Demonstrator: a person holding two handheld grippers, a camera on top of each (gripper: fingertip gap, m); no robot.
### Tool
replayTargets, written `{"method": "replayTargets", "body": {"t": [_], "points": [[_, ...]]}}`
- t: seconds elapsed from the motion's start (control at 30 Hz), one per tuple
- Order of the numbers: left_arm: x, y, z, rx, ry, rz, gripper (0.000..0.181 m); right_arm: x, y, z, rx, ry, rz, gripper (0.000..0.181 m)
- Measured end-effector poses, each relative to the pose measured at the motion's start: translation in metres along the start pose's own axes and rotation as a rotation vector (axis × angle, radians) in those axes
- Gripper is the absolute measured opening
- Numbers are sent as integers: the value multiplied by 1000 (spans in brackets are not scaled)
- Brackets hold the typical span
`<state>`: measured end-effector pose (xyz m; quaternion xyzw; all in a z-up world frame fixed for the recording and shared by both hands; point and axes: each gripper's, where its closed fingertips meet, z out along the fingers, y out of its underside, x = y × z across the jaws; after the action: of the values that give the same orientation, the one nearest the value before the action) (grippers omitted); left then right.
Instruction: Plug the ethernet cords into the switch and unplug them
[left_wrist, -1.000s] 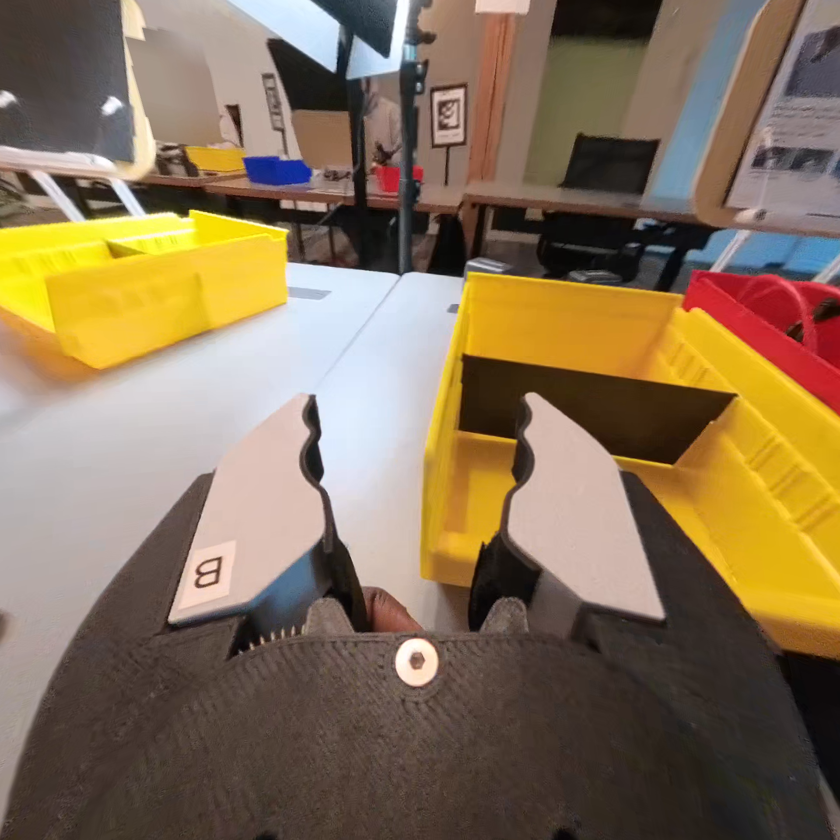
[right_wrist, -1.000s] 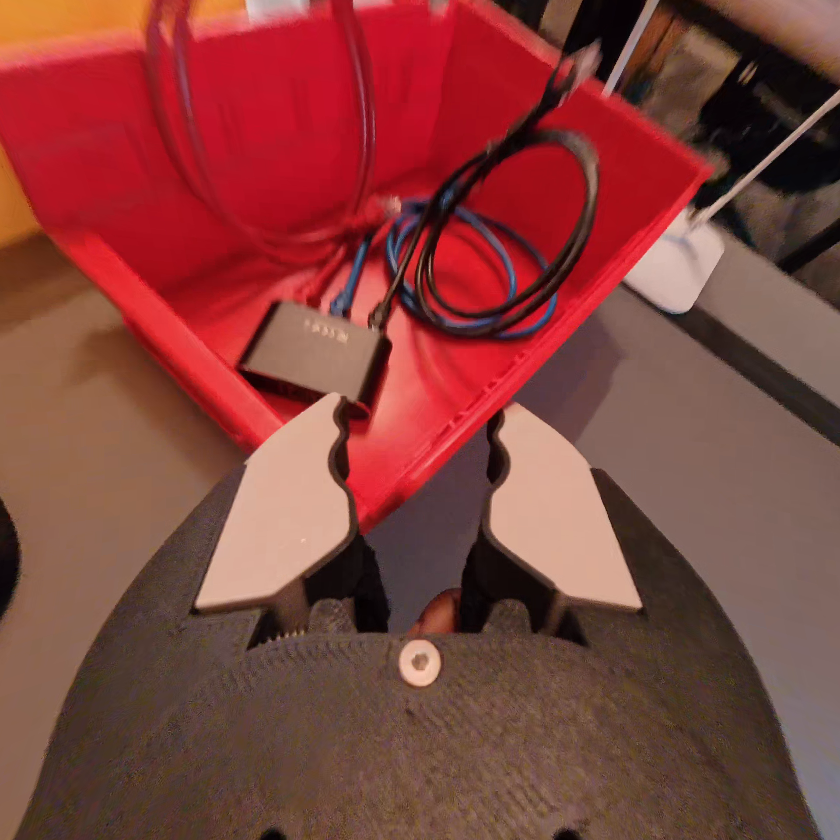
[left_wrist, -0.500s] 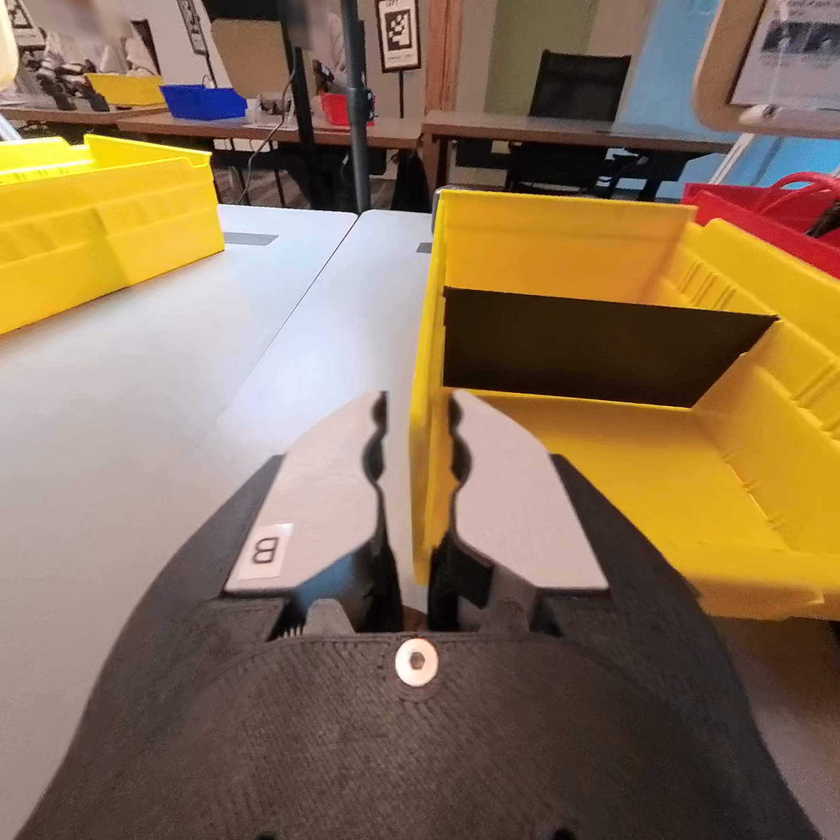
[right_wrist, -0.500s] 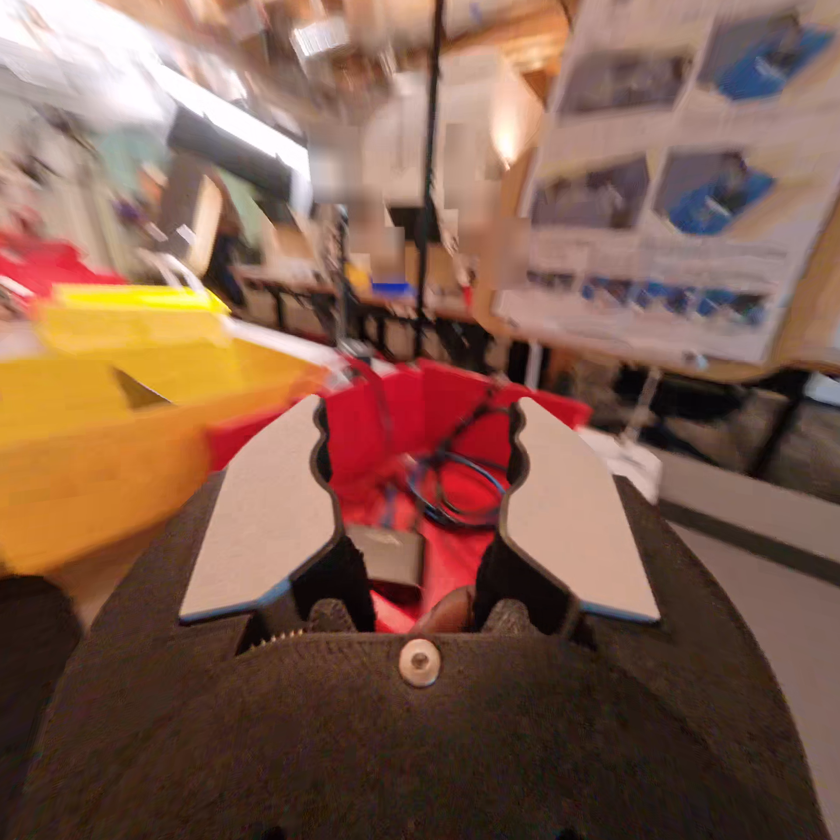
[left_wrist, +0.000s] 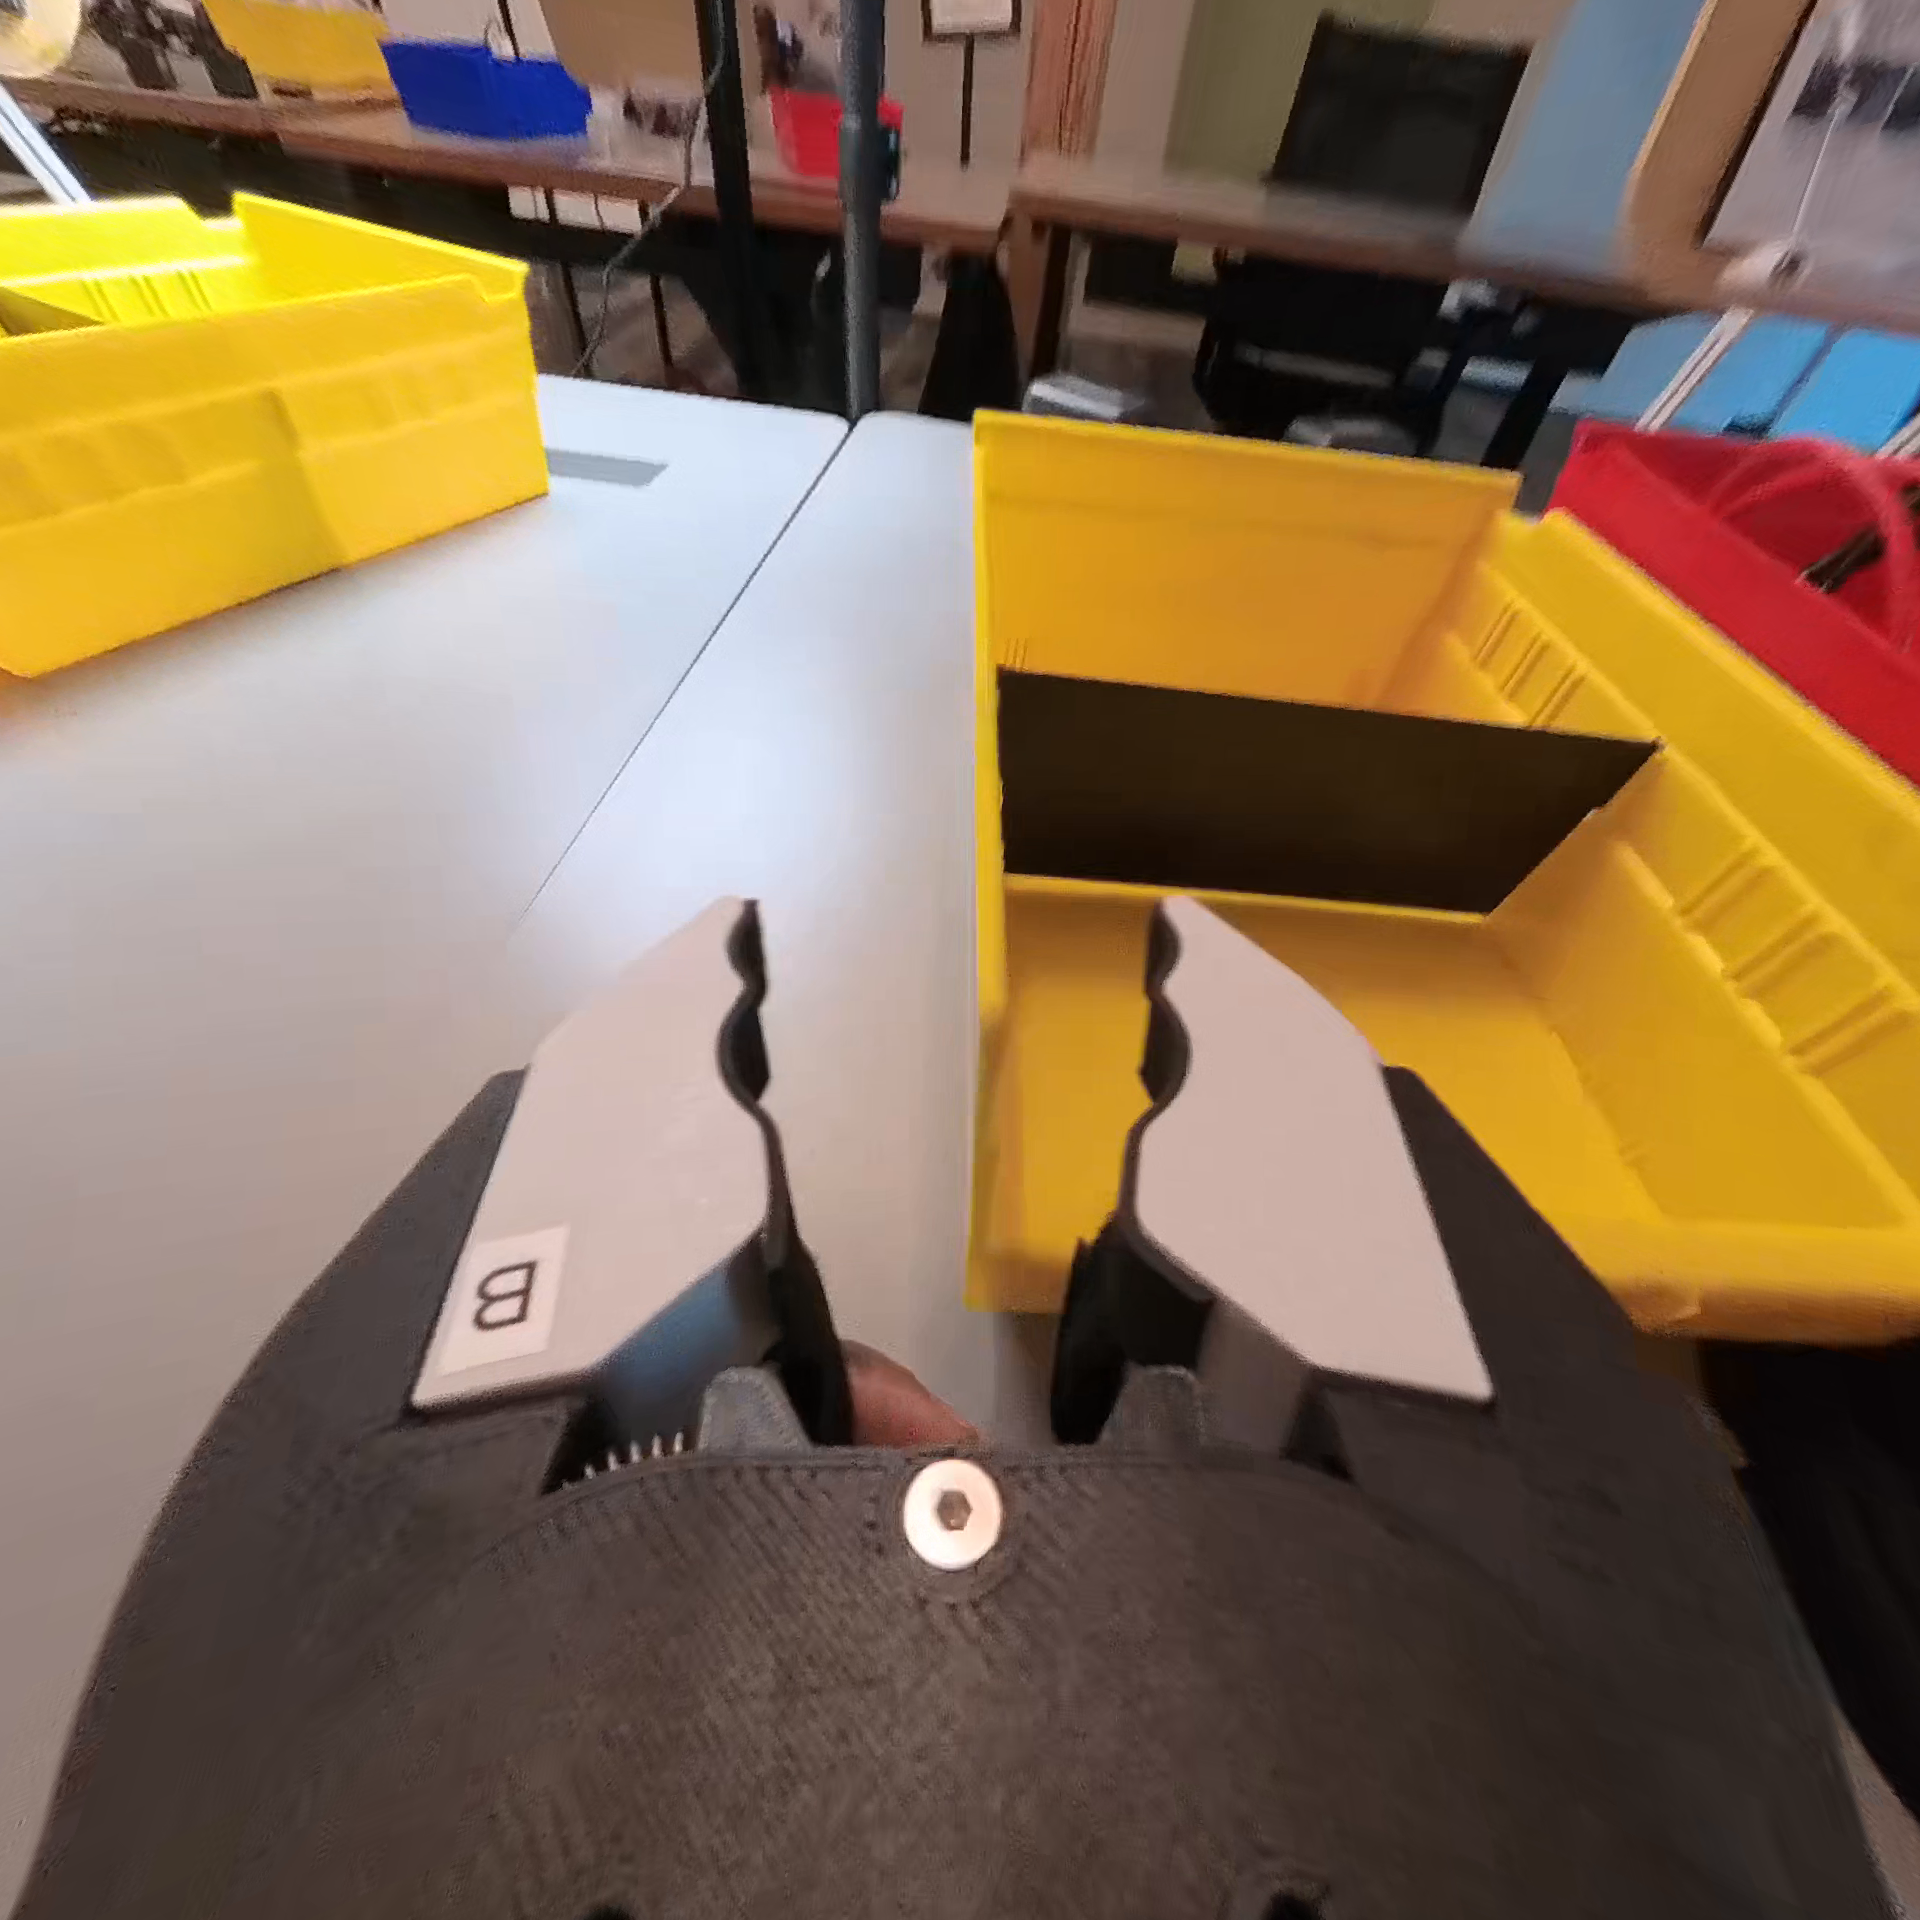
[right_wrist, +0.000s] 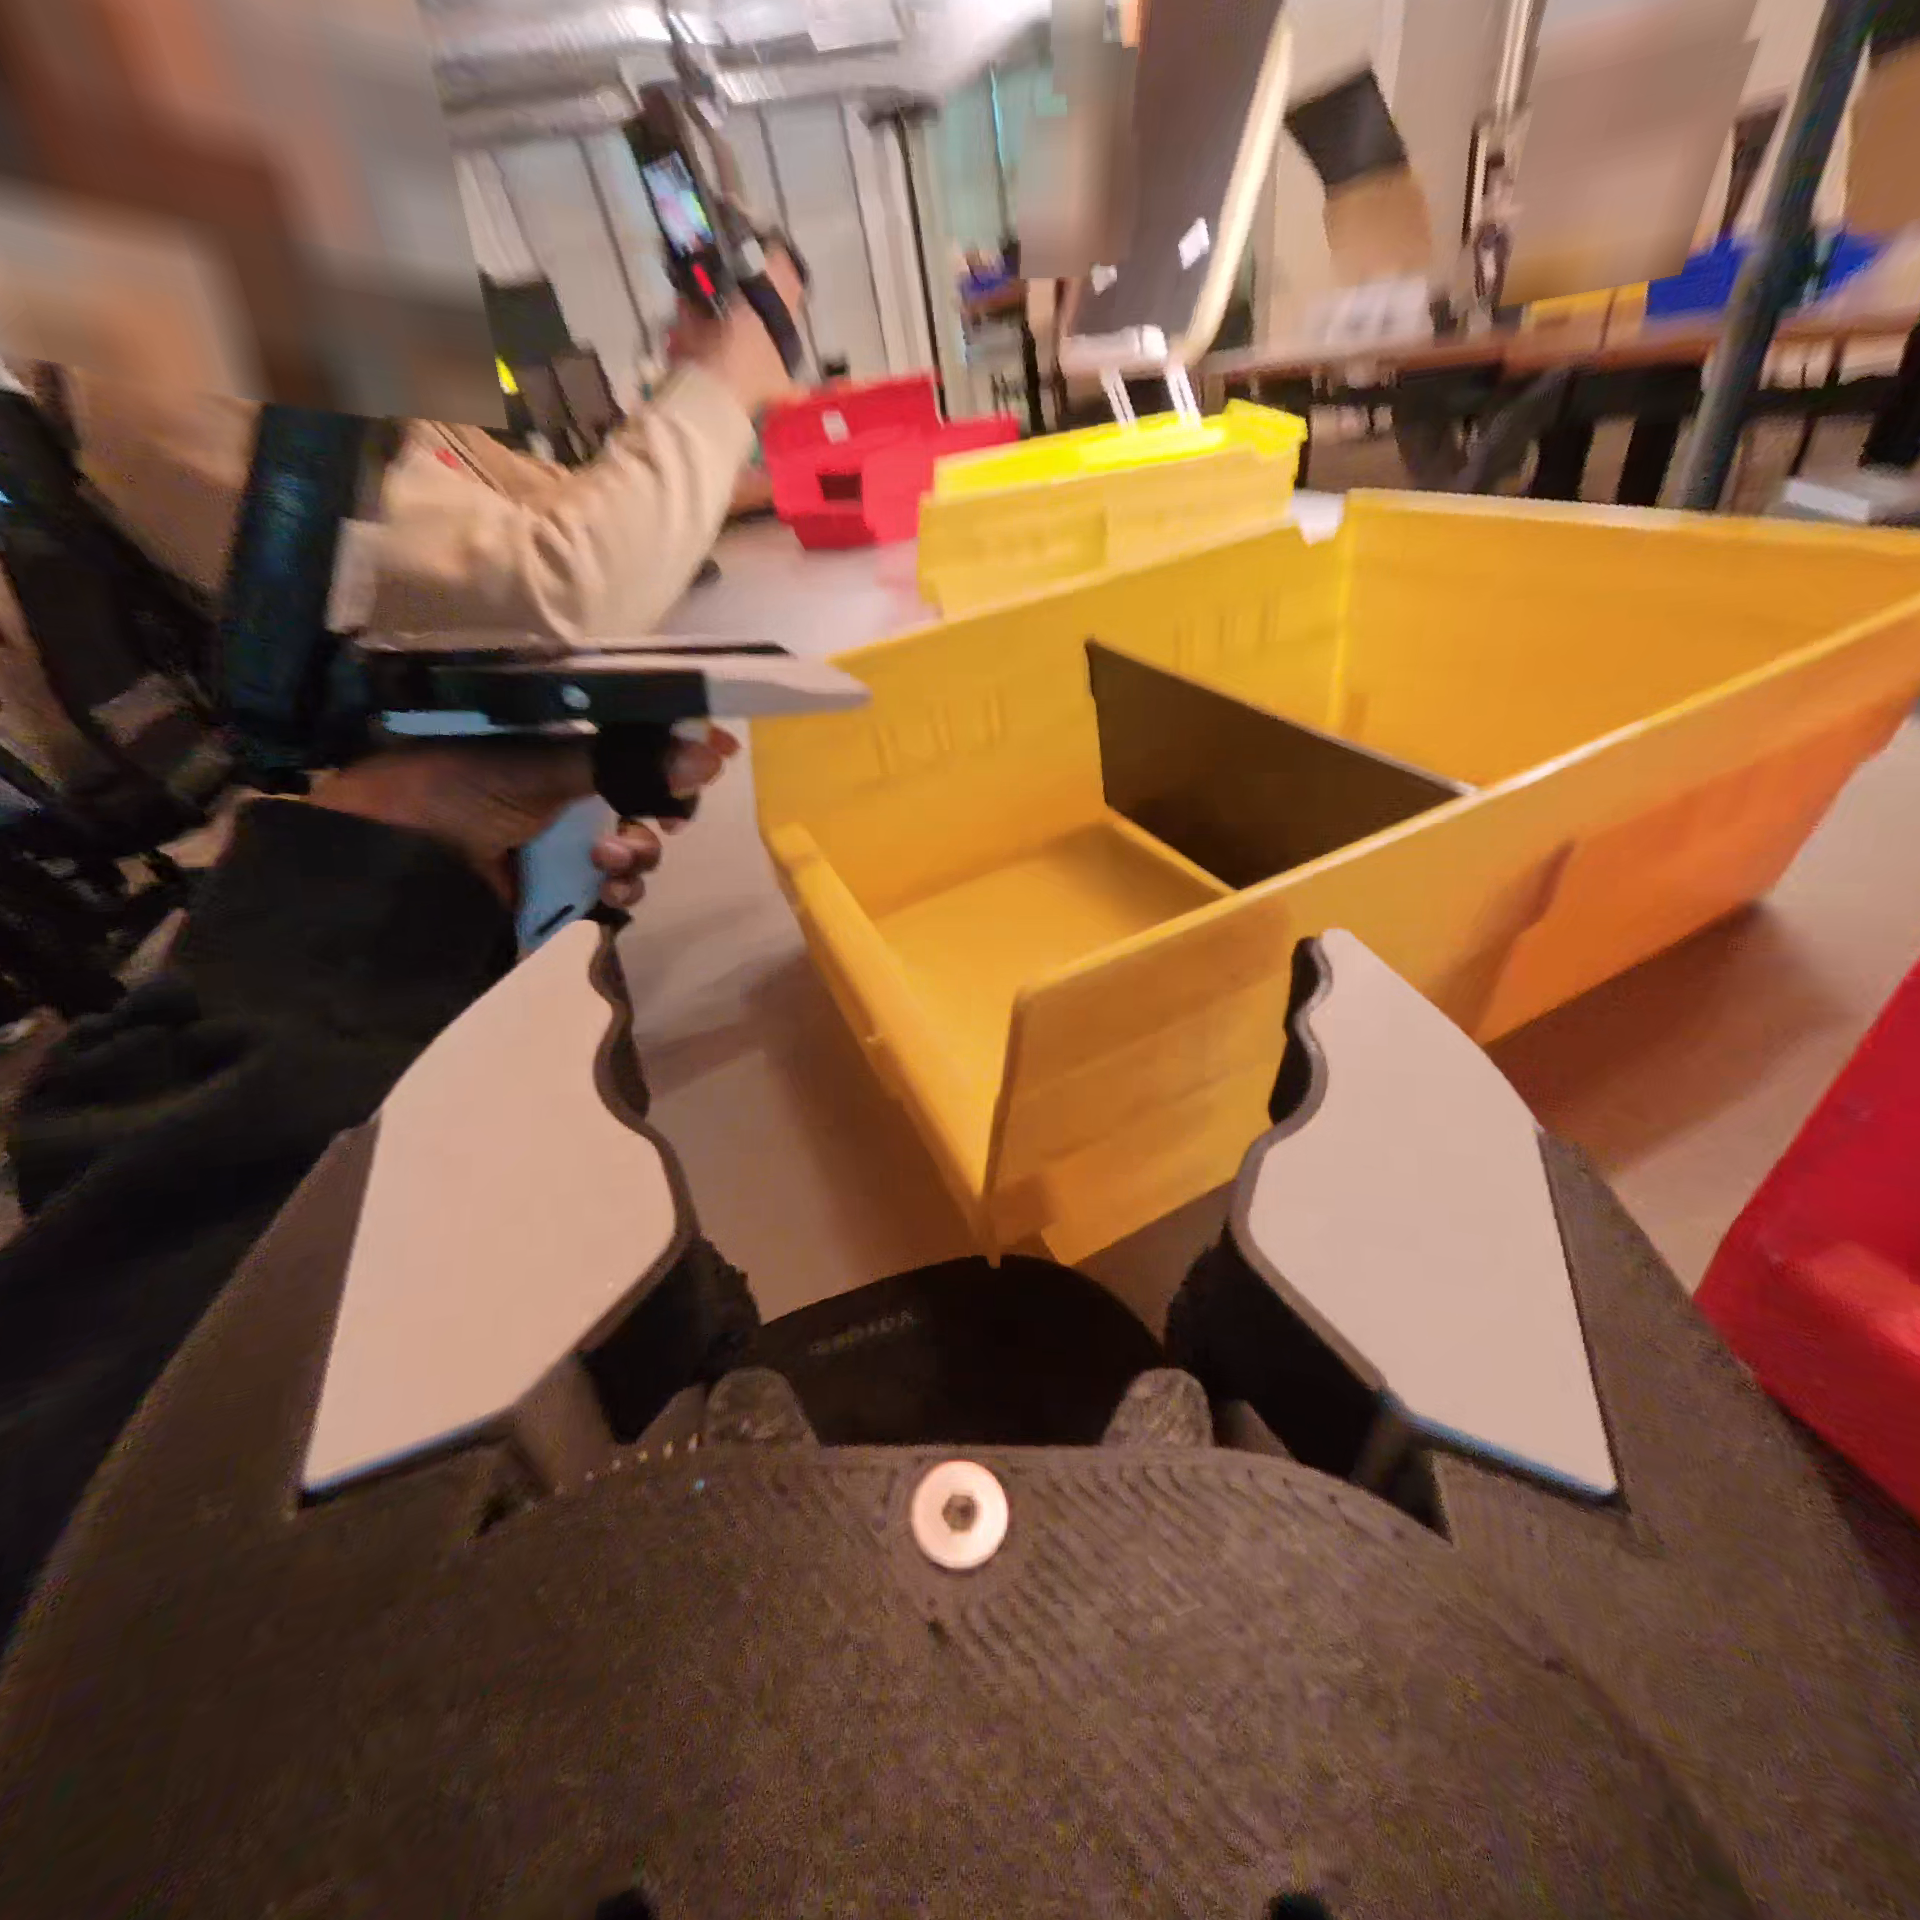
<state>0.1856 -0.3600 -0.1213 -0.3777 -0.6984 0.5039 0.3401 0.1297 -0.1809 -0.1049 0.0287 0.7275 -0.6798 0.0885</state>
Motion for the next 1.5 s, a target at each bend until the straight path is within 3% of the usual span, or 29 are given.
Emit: {"method": "replayTargets", "body": {"t": [0.1,0.23,0.3,0.33,0.37,0.4,0.47,0.6,0.8,0.93,1.07,1.27,1.5], "points": [[-4,0,10,41,-2,-27,84,9,15,18,-133,64,4,120],[-2,16,26,-16,10,33,82,18,16,29,-133,140,33,118],[8,24,31,-64,66,74,50,26,18,29,-151,200,37,103],[14,21,31,-51,100,91,23,32,19,29,-153,234,44,94],[10,17,30,-36,64,90,10,40,20,28,-160,290,53,79],[7,17,29,-52,35,101,5,51,20,26,-169,353,54,59],[10,12,25,-55,29,165,5,64,18,24,-182,415,22,43],[16,-29,1,46,-61,257,6,71,3,24,-137,422,1,29],[60,-112,-49,307,-187,383,5,69,-70,-12,41,496,-200,18],[123,-153,-64,462,-157,418,5,82,-115,-76,116,594,-306,16],[214,-169,-61,582,-16,418,5,105,-139,-169,162,740,-394,16],[364,-147,-38,637,273,391,7,147,-134,-320,97,992,-466,16],[527,-105,5,540,551,422,9,205,-87,-462,-17,1237,-369,16]]}}
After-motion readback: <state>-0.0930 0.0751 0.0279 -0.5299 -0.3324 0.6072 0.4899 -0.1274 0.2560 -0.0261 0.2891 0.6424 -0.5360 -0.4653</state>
